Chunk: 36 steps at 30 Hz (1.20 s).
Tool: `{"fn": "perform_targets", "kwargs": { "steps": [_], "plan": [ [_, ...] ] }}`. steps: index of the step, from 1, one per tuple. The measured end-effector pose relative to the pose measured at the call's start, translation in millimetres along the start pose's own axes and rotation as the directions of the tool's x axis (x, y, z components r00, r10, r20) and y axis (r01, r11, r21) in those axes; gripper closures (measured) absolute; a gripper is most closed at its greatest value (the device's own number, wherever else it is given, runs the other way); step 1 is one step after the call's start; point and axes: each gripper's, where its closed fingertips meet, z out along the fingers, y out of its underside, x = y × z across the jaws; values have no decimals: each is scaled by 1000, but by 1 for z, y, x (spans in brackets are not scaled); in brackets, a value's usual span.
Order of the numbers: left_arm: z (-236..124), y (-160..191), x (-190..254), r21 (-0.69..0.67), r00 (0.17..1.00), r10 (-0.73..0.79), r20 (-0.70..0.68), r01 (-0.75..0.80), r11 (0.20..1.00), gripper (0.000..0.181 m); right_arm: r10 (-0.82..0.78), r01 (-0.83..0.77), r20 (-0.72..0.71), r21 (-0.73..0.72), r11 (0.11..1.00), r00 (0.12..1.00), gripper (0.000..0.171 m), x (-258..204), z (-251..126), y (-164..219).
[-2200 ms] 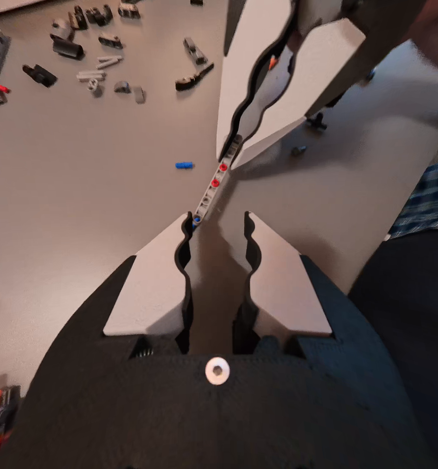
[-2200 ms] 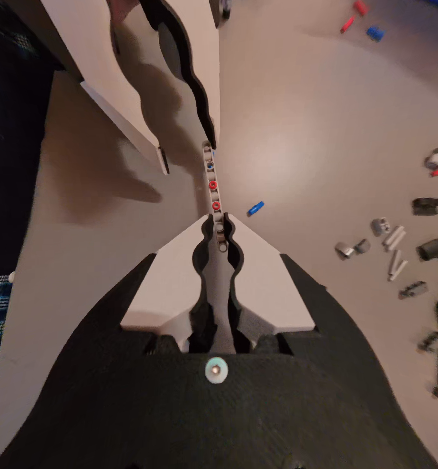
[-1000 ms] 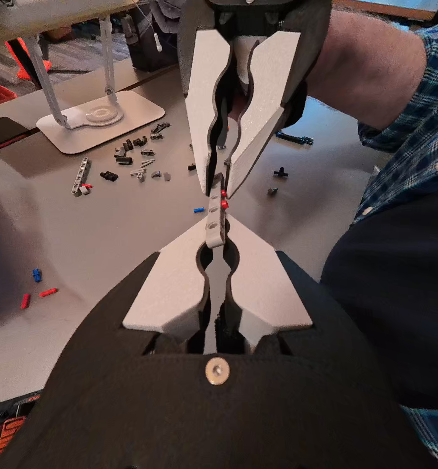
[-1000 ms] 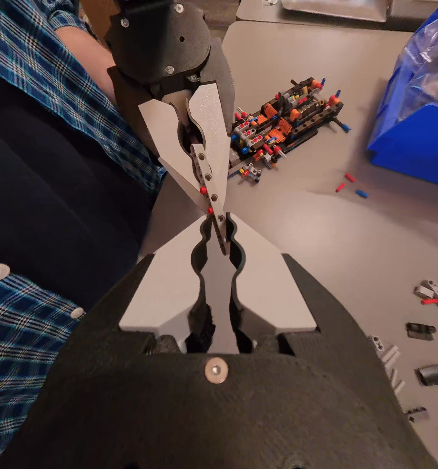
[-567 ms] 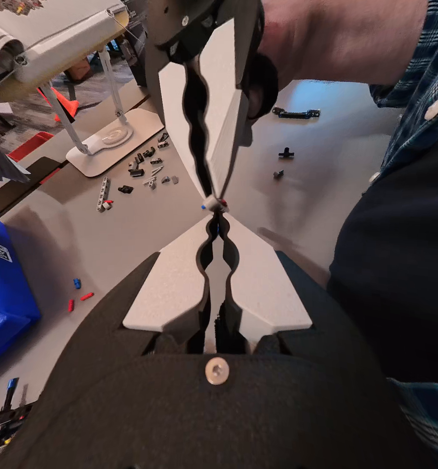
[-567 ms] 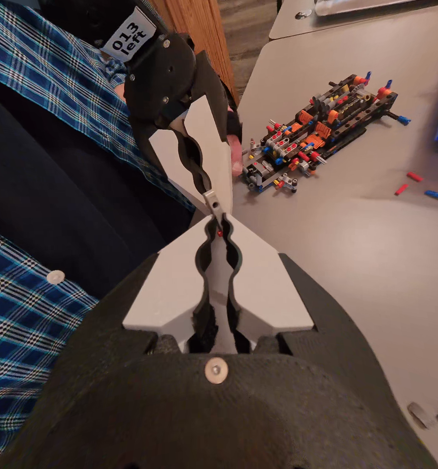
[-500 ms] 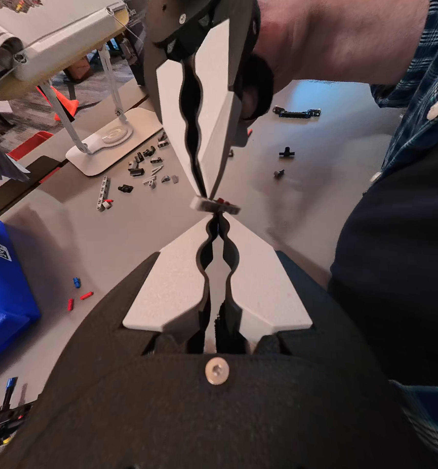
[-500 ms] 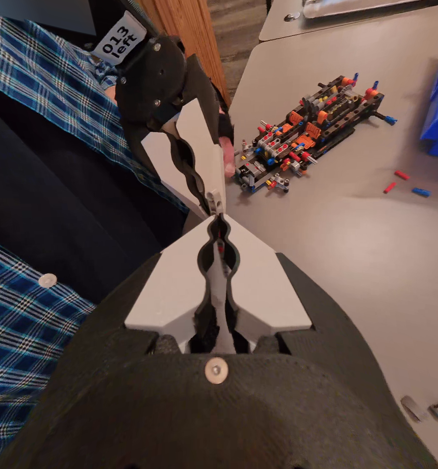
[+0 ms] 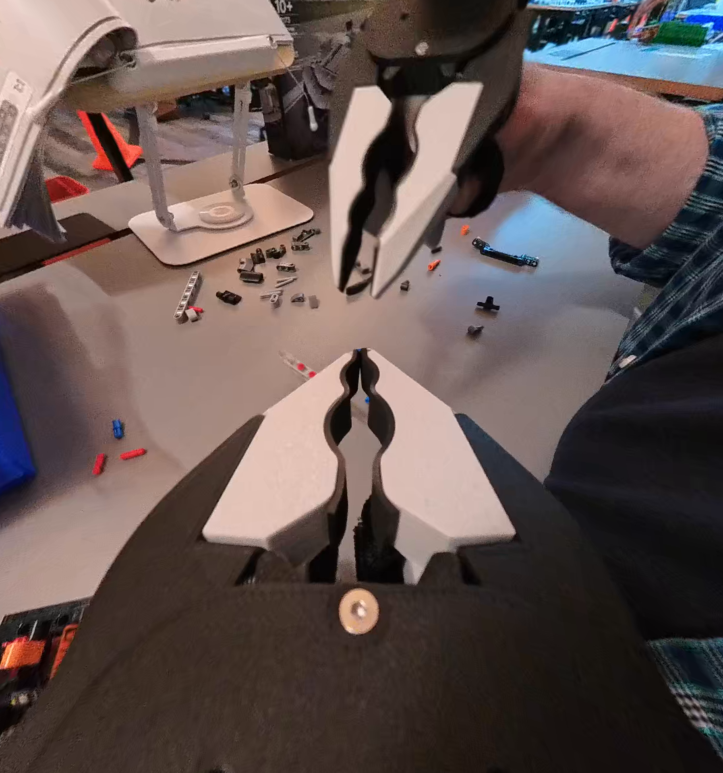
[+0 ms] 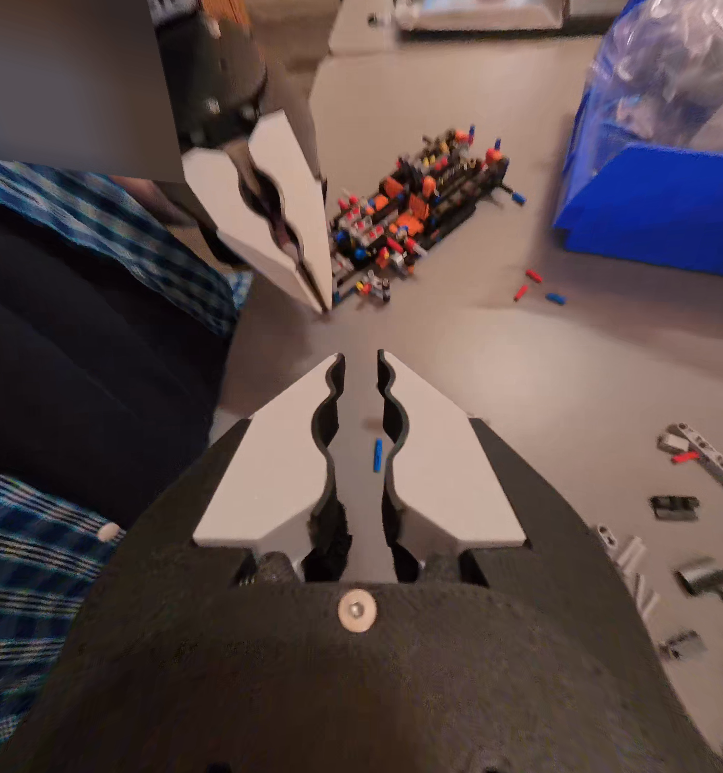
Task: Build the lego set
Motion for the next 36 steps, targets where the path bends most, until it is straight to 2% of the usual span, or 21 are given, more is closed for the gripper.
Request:
{"fn": "perform_targets", "kwargs": {
  "steps": [3, 8, 15, 20, 24, 25, 27, 31, 36],
  "plan": [
    [-3, 0, -1, -28, 1000, -17, 4, 17, 999, 181, -39, 35, -46, -76, 997, 998, 155, 1, 6, 18],
    [-10, 9, -8, -92, 999, -13, 53, 18, 996, 181, -121, 86, -168, -201, 976, 978, 145, 40, 7, 43],
    [-38, 9, -23, -79, 988, -27, 149, 39, 996, 181, -346, 279, -146, -349, 895, 927, 135, 99, 51, 36],
    [-64, 20, -35, -67, 976, -60, 211, 75, 995, 181, -419, 373, -39, -387, 844, 907, 138, 136, 84, 34],
    [-75, 26, -38, -63, 973, -67, 221, 83, 995, 181, -421, 431, 119, -415, 802, 899, 147, 135, 99, 52],
    [-76, 26, -38, -59, 974, -65, 218, 79, 995, 181, -402, 424, 141, -400, 813, 905, 154, 133, 101, 52],
    [-77, 23, -36, -47, 977, -44, 207, 55, 997, 181, -378, 408, 154, -390, 825, 913, 164, 132, 102, 53],
    [-76, 15, -33, -30, 981, 14, 195, -9, 1000, 179, -358, 385, 143, -370, 846, 923, 166, 125, 101, 54],
    [-75, 15, -43, 7, 983, -54, 176, 54, 999, 172, -330, 325, 37, -310, 893, 943, 166, 120, 87, 43]
  ]
}}
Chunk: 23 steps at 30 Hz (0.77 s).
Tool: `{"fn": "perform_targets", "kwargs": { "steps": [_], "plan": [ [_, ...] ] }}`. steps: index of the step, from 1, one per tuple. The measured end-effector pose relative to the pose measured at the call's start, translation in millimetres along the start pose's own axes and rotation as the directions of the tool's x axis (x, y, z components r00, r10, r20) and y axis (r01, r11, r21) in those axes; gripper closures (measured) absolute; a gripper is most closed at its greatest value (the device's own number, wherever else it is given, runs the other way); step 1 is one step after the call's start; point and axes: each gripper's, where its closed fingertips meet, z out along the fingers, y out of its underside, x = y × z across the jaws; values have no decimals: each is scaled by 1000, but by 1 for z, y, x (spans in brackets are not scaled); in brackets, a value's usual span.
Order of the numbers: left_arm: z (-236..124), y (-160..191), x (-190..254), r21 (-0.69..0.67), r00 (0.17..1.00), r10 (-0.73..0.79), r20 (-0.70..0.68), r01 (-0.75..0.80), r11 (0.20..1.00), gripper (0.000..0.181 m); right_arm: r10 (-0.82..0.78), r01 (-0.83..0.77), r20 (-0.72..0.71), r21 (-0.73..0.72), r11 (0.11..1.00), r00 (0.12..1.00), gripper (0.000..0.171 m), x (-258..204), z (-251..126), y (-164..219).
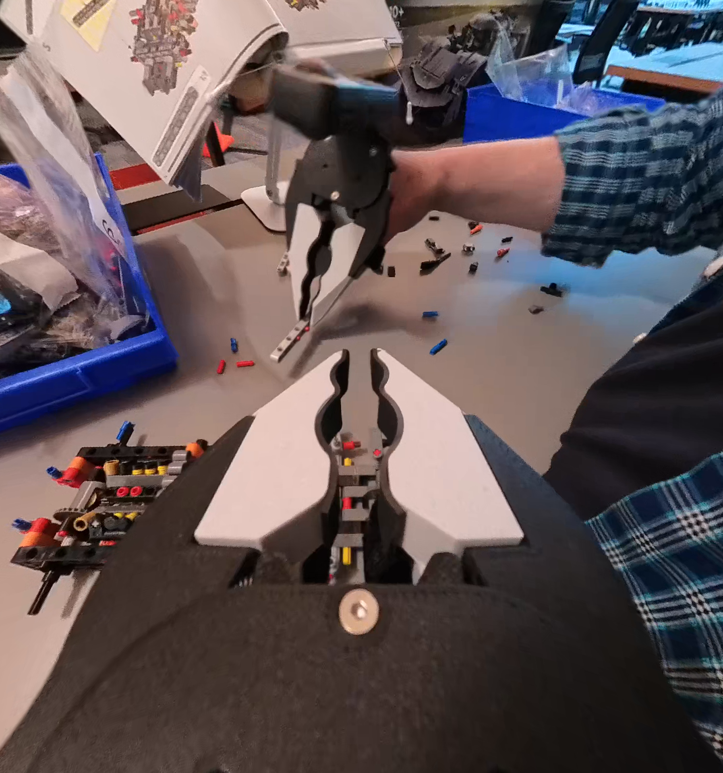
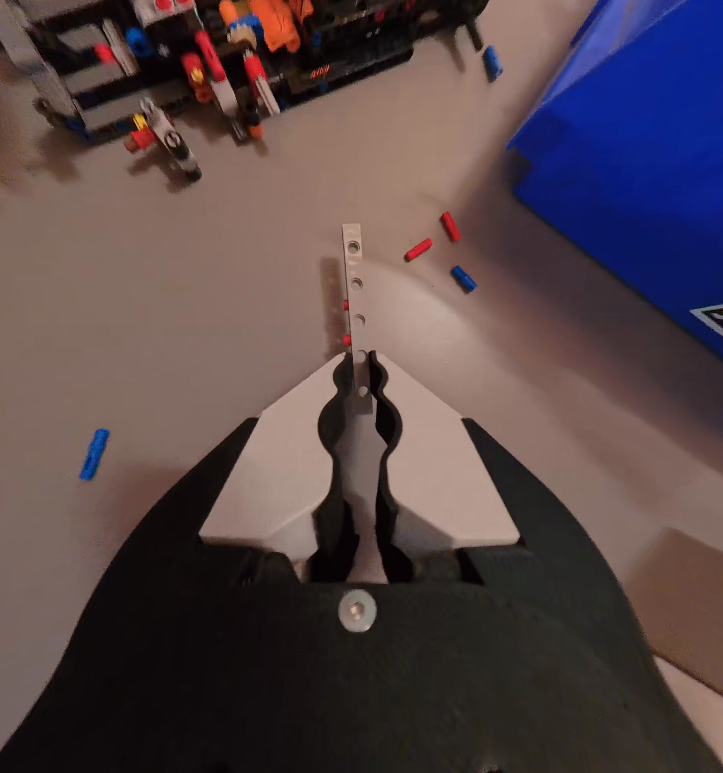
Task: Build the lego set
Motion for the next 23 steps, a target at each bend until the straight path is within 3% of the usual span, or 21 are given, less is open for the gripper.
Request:
{"fn": "perform_targets", "kwargs": {
  "steps": [8, 13, 23],
  "plan": [
    [-1, -5, -17, 55, 986, -167, -19, 168, 984, 149, -121, 156, -194, 174, 972, 973, 166, -31, -58, -78],
    [-4, -14, -17, 106, 946, -316, -75, 323, 940, 133, -274, 334, -332, 138, 932, 902, 166, -55, -72, -118],
    [-26, -16, -6, 164, 860, -468, -203, 501, 850, 145, -454, 521, -430, 46, 852, 780, 166, -87, -62, -151]
  ]
}}
